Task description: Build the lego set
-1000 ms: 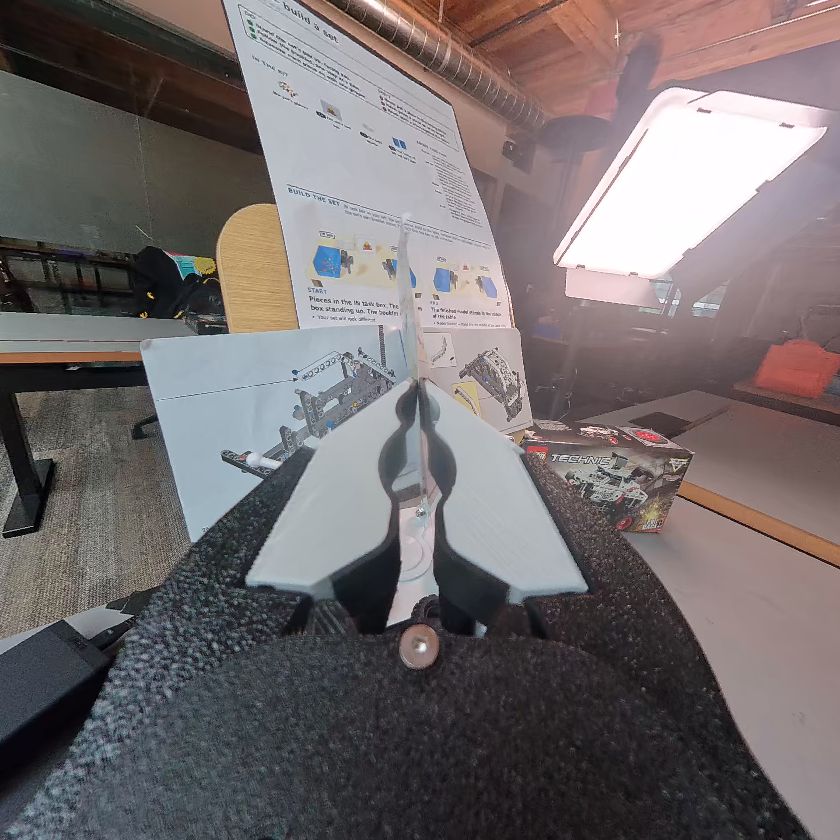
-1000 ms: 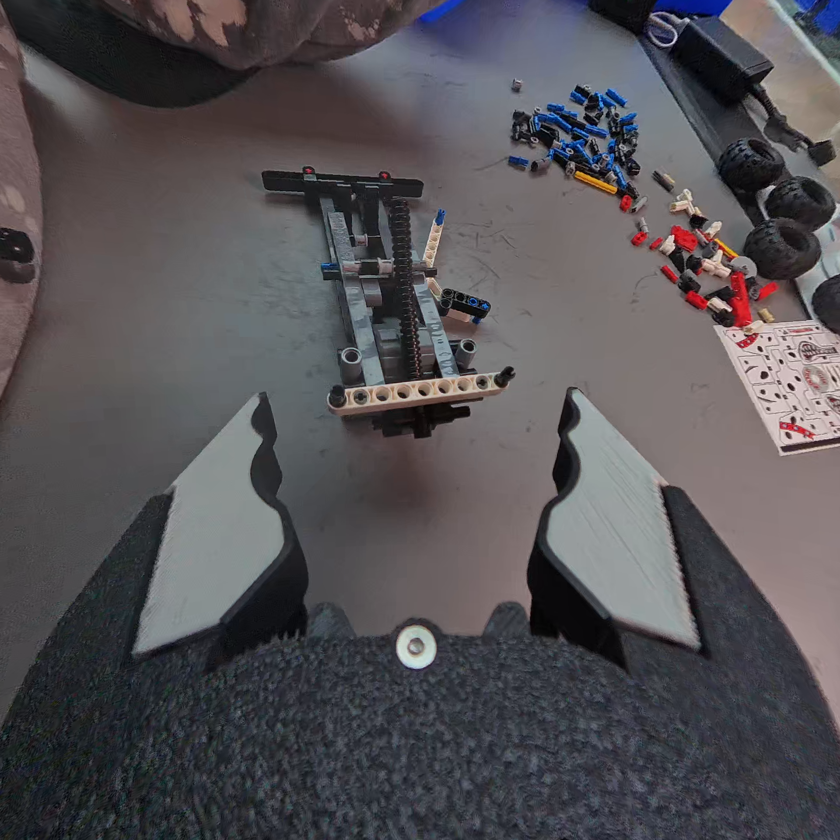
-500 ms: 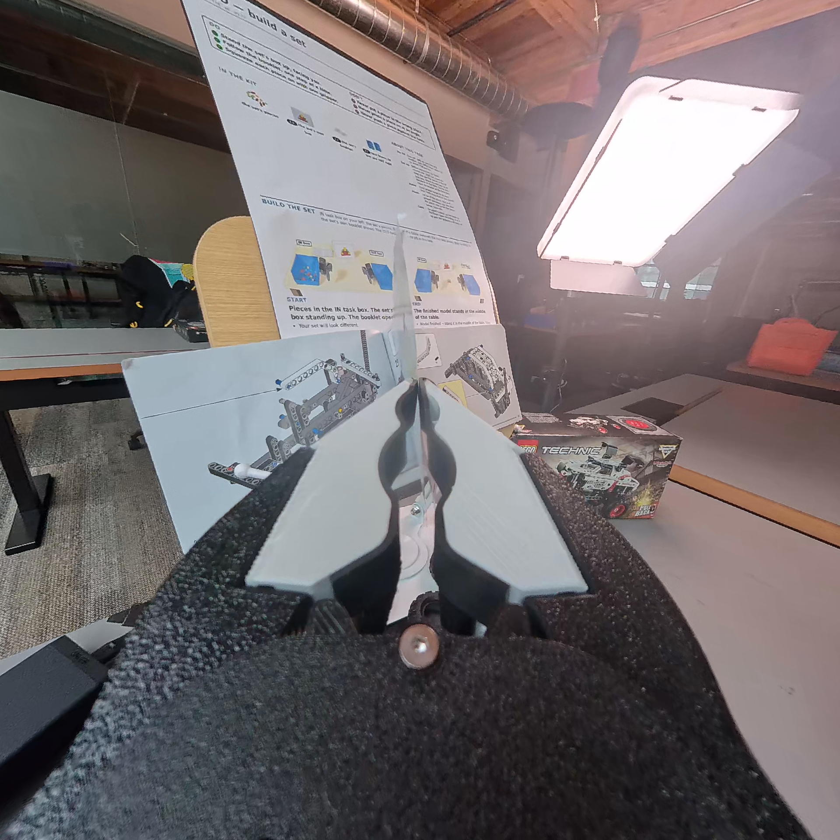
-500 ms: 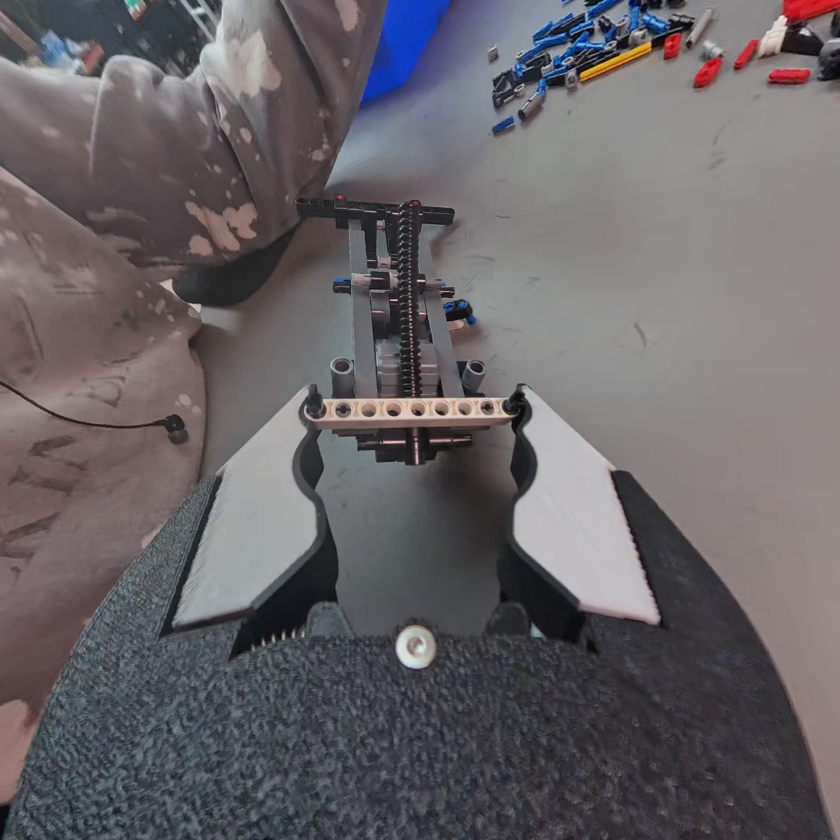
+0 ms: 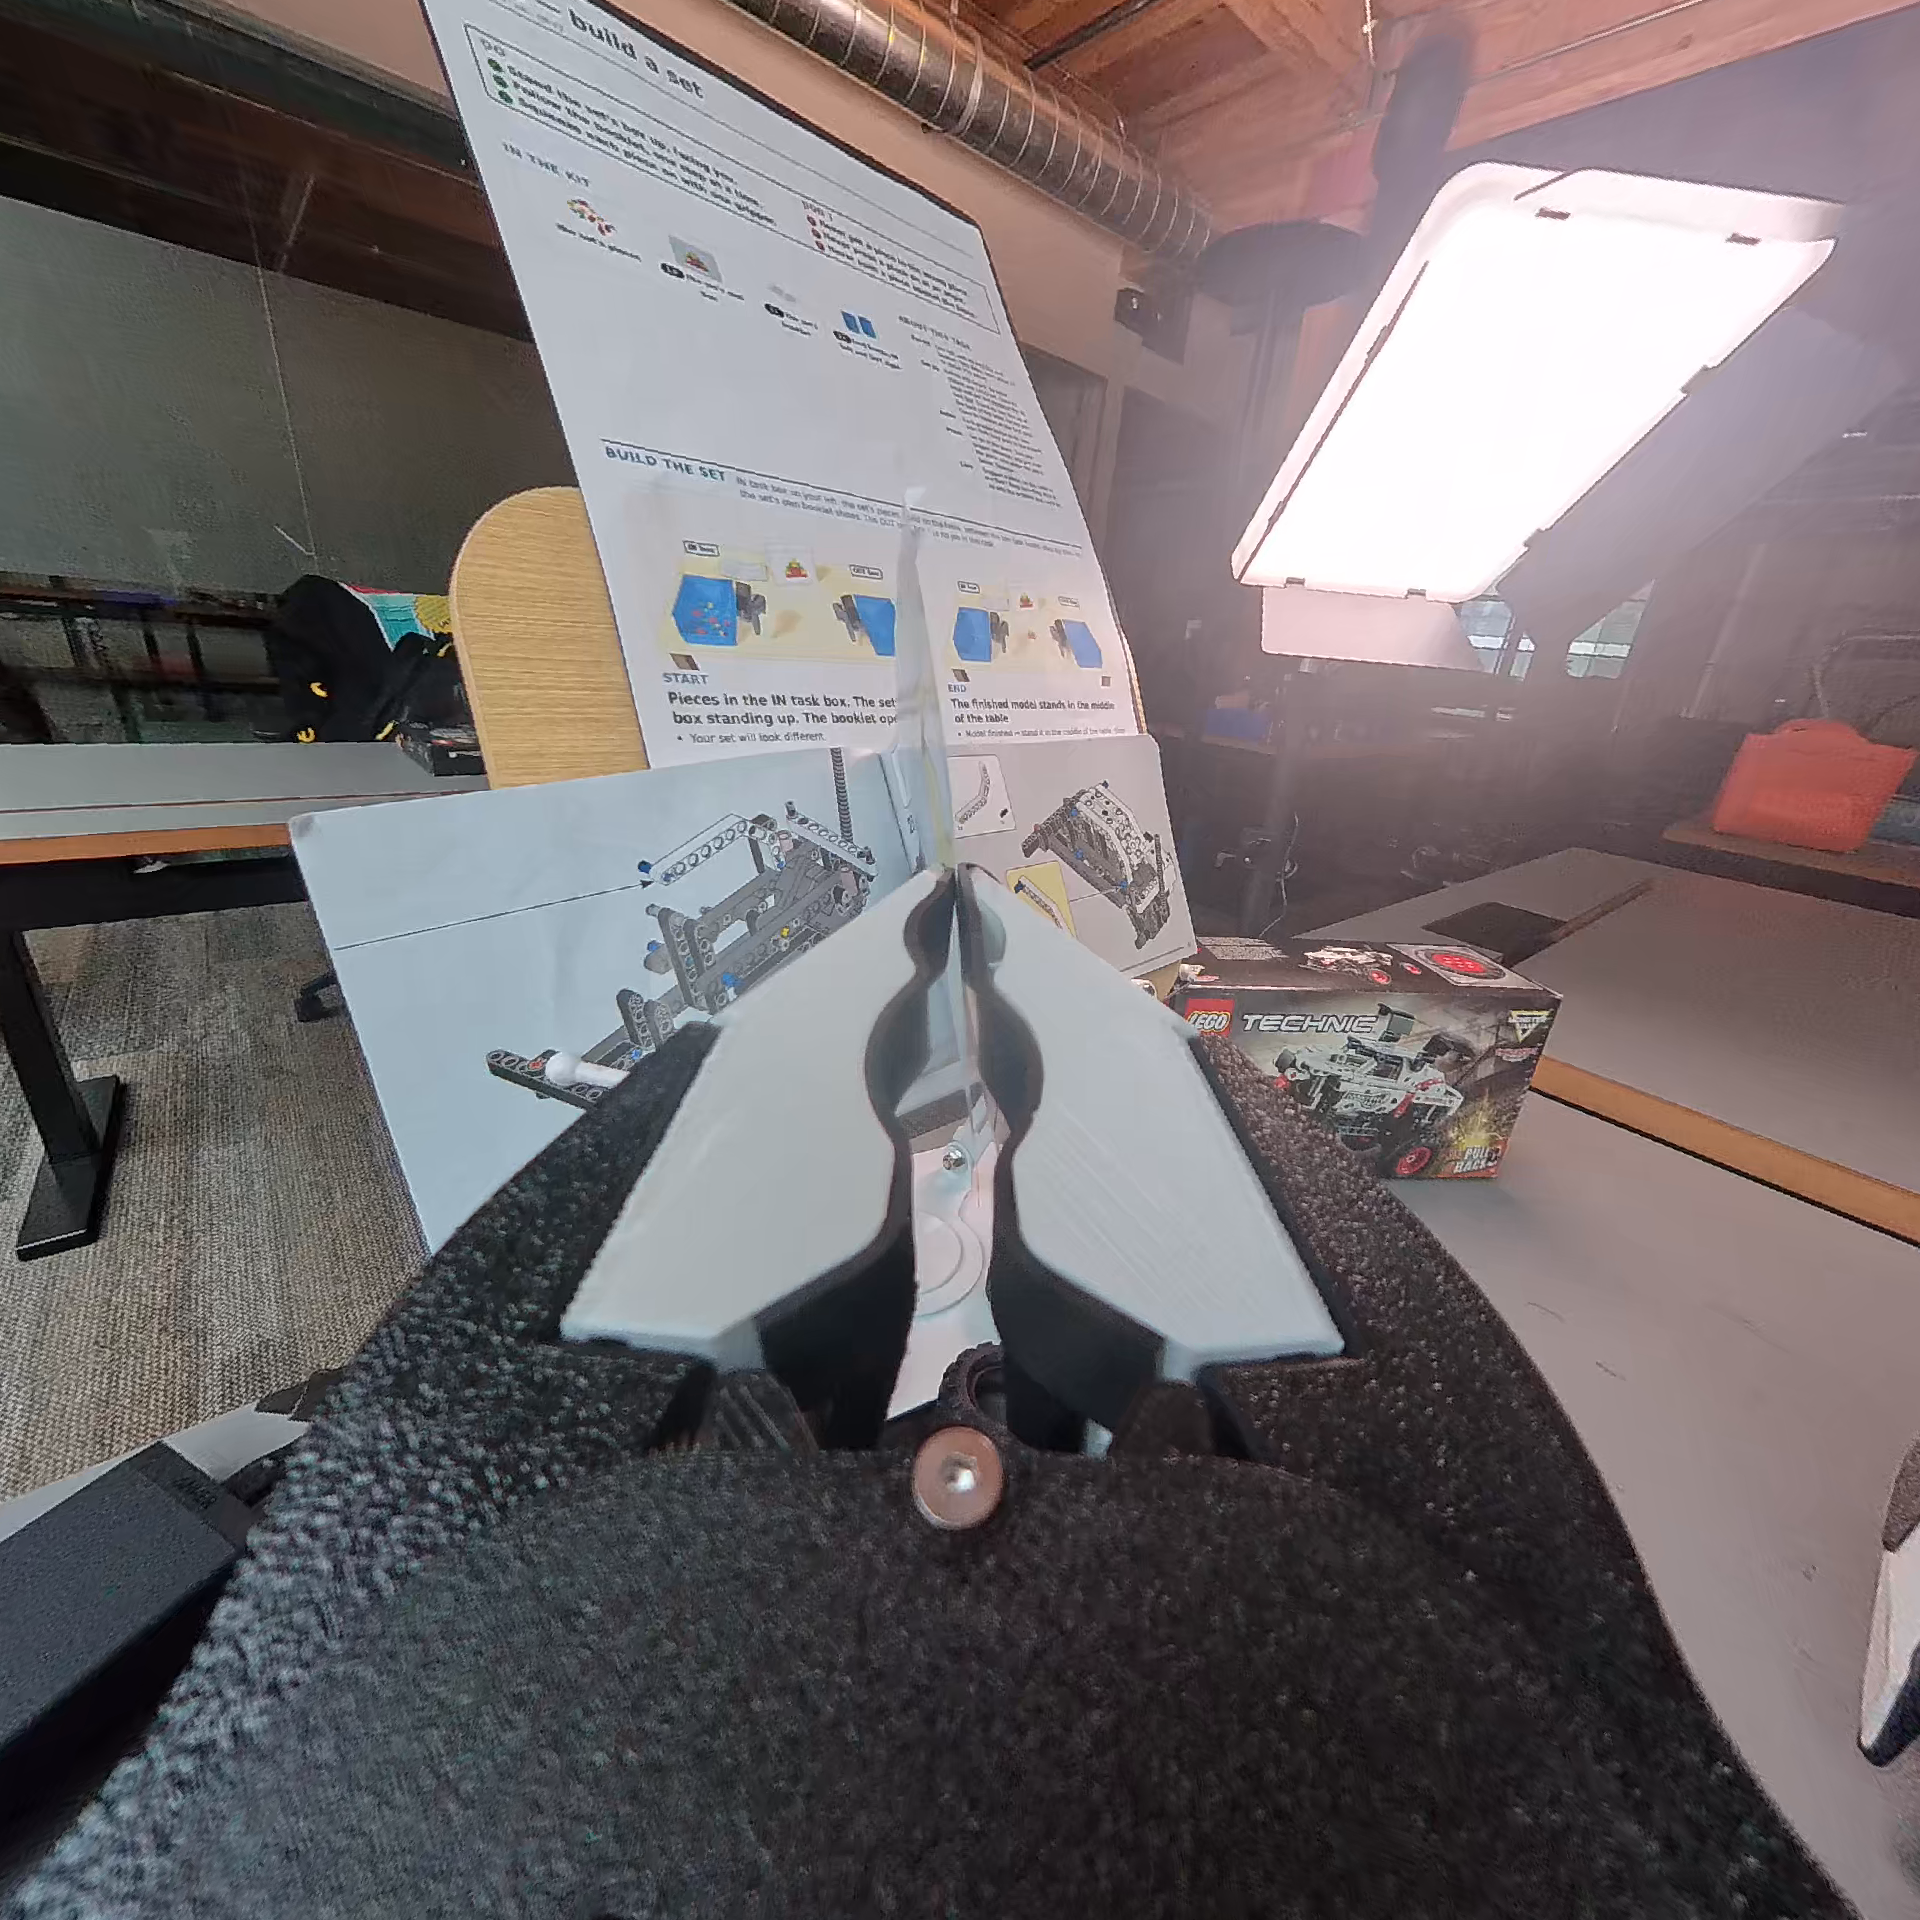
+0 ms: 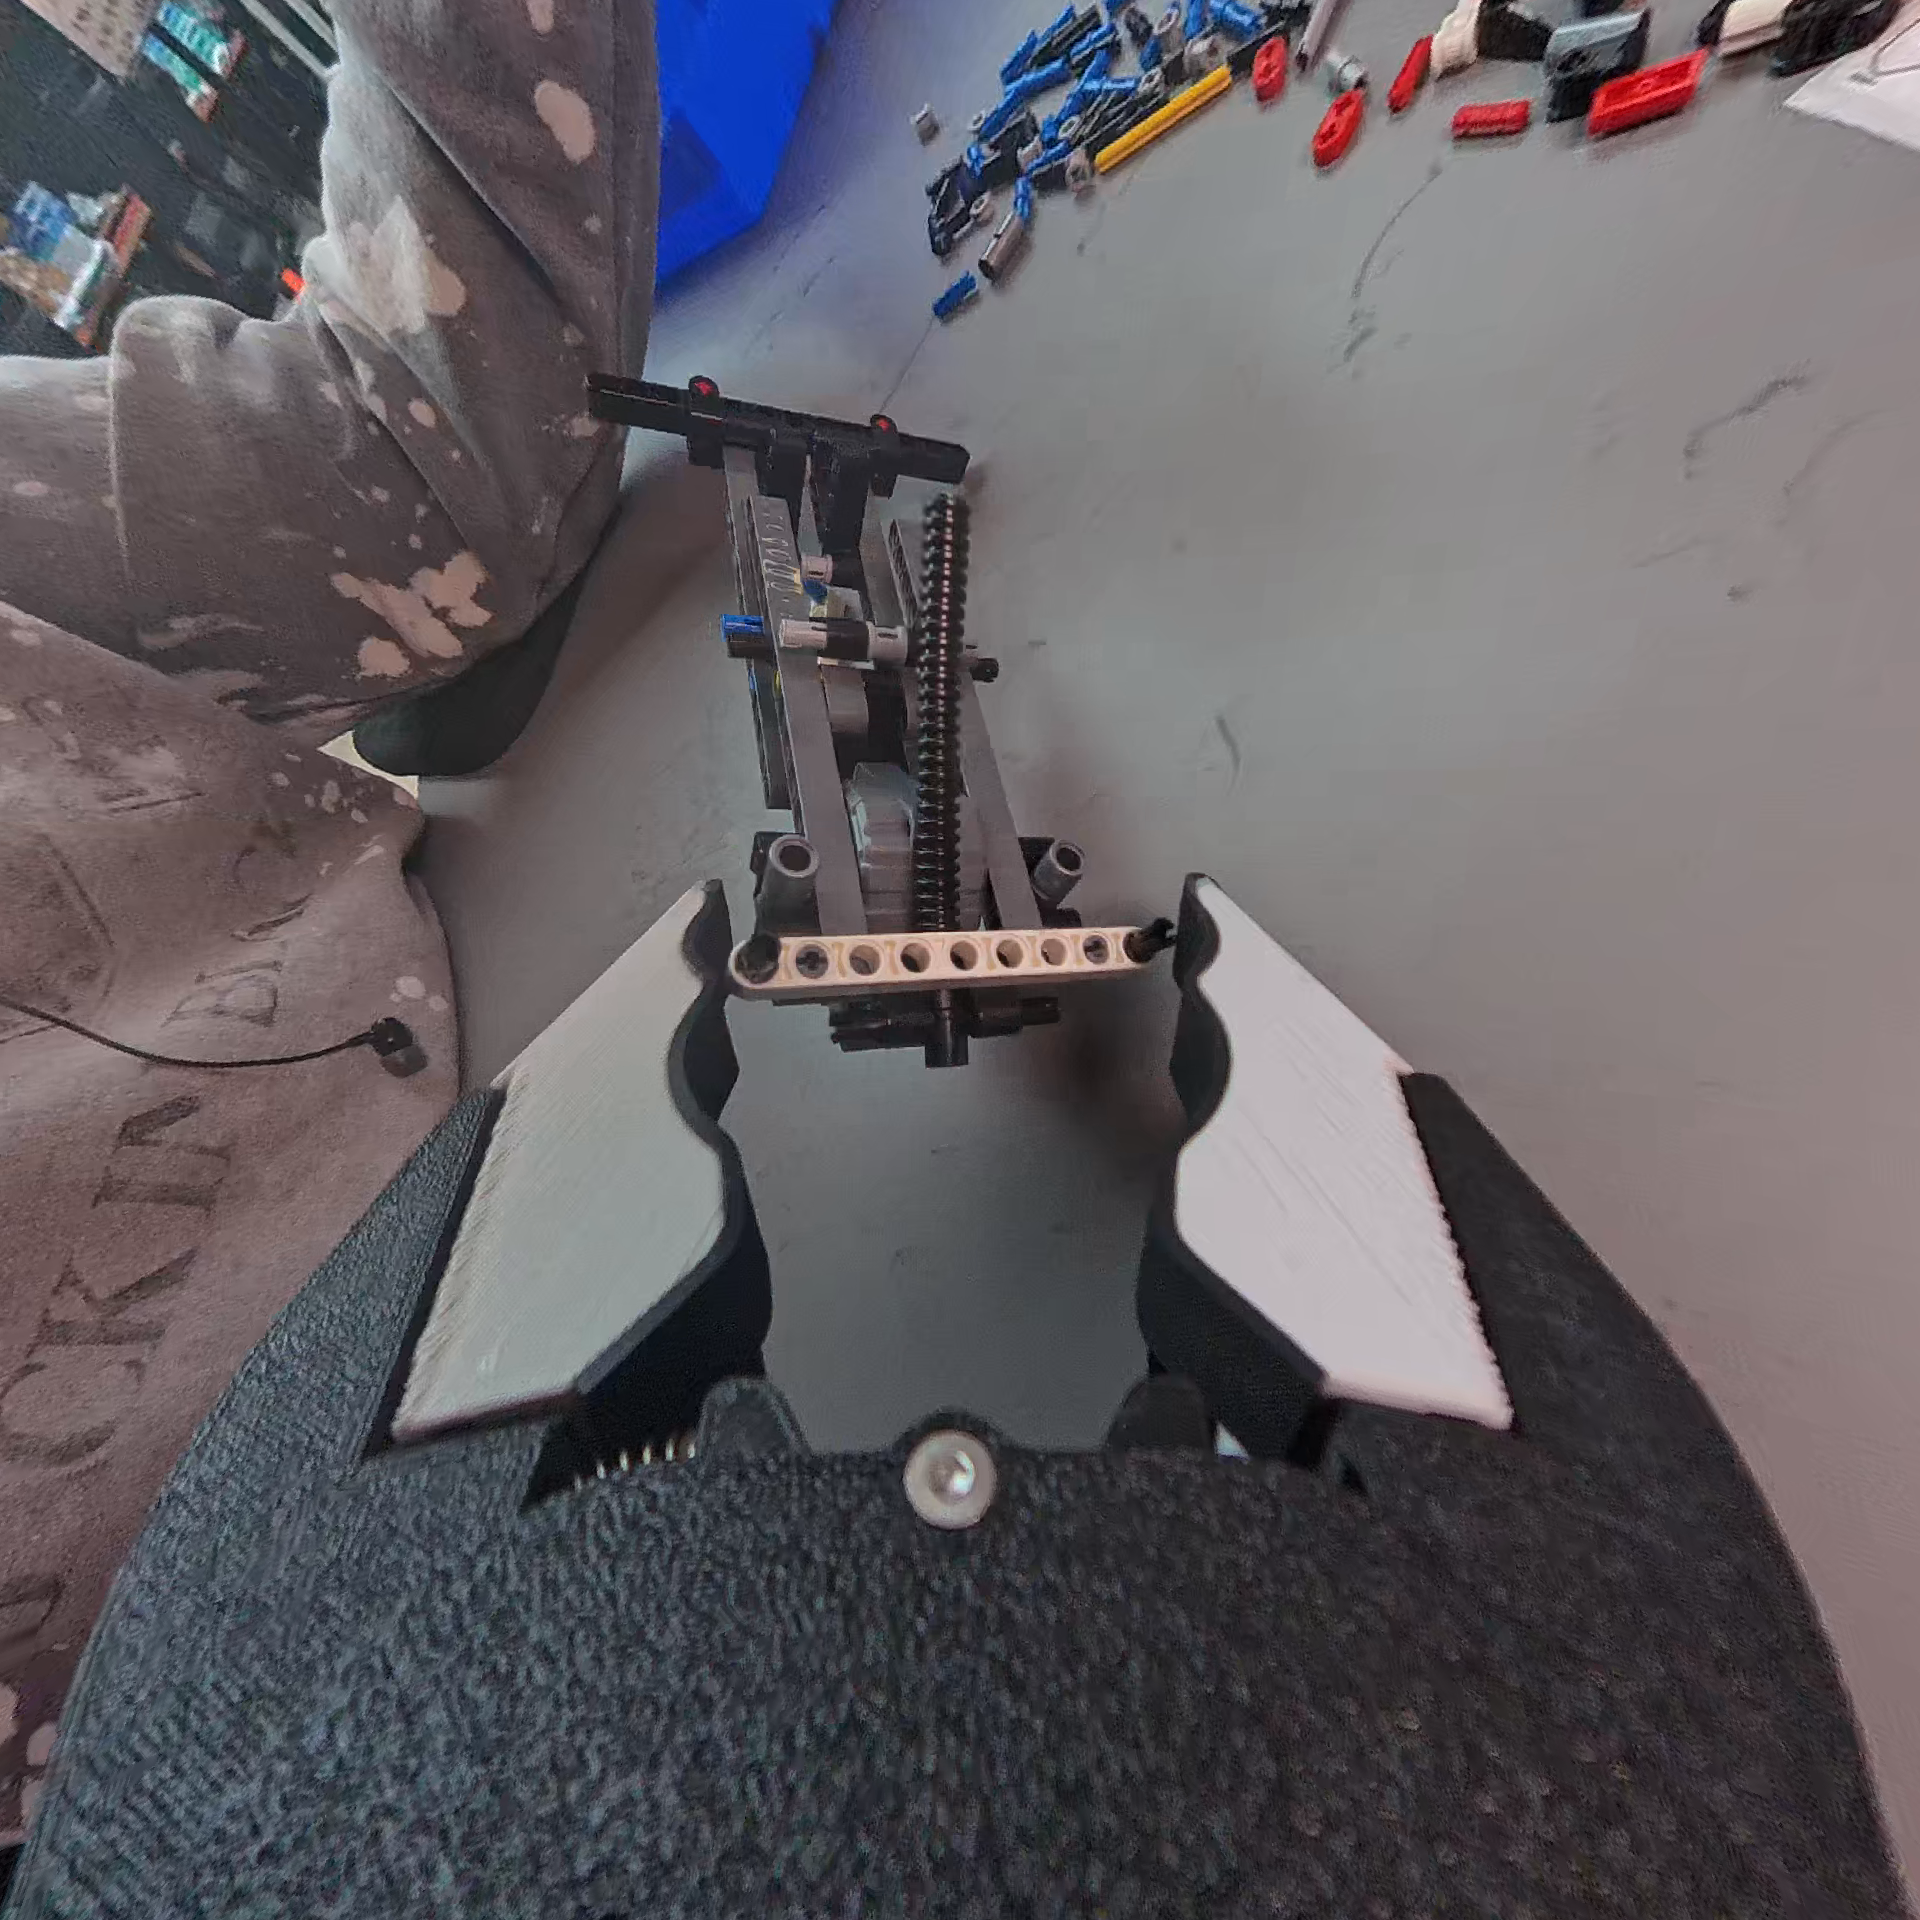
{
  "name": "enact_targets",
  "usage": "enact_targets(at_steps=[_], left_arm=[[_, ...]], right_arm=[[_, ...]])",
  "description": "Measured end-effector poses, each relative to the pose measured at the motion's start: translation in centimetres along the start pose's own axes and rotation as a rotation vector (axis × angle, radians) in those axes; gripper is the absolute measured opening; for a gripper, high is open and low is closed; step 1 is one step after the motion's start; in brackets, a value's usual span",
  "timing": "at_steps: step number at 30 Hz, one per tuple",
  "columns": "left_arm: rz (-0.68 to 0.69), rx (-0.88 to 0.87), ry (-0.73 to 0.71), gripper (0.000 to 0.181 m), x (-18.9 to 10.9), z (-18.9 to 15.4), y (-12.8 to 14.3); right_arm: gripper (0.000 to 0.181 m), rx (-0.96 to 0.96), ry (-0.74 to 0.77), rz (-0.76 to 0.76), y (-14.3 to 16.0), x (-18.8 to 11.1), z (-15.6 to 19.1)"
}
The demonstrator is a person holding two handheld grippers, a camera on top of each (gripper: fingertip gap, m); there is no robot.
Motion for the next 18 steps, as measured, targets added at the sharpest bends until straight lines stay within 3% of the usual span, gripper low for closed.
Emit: enact_targets(at_steps=[8, 15, 18], left_arm=[[0.003, -0.002, -0.001, 0.0, 0.0, 0.1, 0.1], [0.012, -0.002, -0.005, 0.0, 0.2, 0.2, 0.5], [0.019, -0.001, -0.005, 0.0, 0.3, 0.2, 0.7]], right_arm=[[0.075, -0.158, 0.092, -0.116, -0.4, -1.6, 0.3], [0.092, -0.4, 0.39, -0.065, 1.1, -0.8, 1.3], [0.083, -0.474, 0.49, -0.043, 1.7, 0.8, 1.3]])
Point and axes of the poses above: each gripper's, where its closed fingertips meet, x out along the fingers, y out of its underside, z = x × y across the jaws, the point moved 8 cm from there along -x, back along the fingers, and after that the axes turned 7 degrees about x, right-handed, at the moved point
